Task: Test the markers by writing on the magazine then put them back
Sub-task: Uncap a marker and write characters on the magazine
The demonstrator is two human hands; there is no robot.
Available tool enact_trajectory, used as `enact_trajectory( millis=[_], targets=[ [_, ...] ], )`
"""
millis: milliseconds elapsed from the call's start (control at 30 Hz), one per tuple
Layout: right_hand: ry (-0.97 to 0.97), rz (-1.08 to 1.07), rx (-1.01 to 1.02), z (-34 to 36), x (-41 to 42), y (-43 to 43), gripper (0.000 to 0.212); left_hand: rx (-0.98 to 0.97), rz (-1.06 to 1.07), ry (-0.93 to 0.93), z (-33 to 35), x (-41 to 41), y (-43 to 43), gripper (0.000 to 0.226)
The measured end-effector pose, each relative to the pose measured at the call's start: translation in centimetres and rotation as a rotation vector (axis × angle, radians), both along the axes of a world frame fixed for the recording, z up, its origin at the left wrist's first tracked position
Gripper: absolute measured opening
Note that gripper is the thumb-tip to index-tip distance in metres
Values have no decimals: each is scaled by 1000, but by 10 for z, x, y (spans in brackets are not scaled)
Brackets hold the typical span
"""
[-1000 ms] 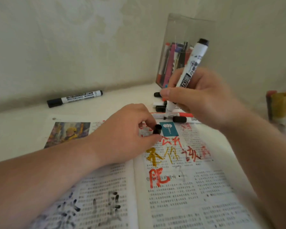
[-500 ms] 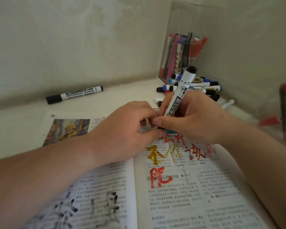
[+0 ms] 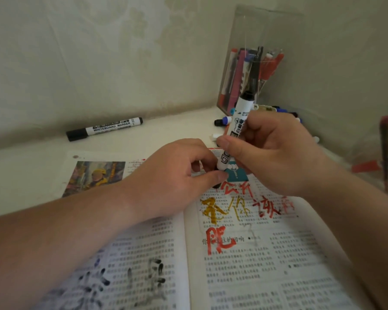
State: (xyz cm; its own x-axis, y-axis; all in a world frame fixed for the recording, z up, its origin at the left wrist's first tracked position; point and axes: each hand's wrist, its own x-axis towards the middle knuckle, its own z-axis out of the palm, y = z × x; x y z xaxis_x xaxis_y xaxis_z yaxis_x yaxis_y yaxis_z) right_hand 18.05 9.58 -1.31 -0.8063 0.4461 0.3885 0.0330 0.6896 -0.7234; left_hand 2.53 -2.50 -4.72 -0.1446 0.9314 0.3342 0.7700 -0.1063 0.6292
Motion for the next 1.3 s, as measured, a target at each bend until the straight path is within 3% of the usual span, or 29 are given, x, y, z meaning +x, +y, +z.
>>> enact_trajectory(
  millis=[133, 267, 533, 900, 1067, 1167, 1300],
  targets=[
    [-36, -35, 110, 2, -1, -7, 15, 1, -10, 8, -1, -1, -2, 13],
    [-63, -50, 112, 5, 1, -10, 17, 4, -16, -10, 3, 1, -5, 6],
    [-68, -23, 32, 4, -1, -7, 14, -28, 35, -10, 3, 0, -3, 19],
    [-103, -32, 41, 4, -1, -9, 18, -19, 0, -8, -2, -1, -3, 20],
    [-115, -50, -35, 5, -1, -7, 17, -38, 13, -12, 1, 1, -3, 17],
    [-97, -161, -43, 2, 1, -1, 20, -61, 32, -16, 2, 3, -1, 3],
    [-41, -281, -308, -3, 3, 11, 19, -43, 58, -108, 2, 0, -1, 3]
  ],
)
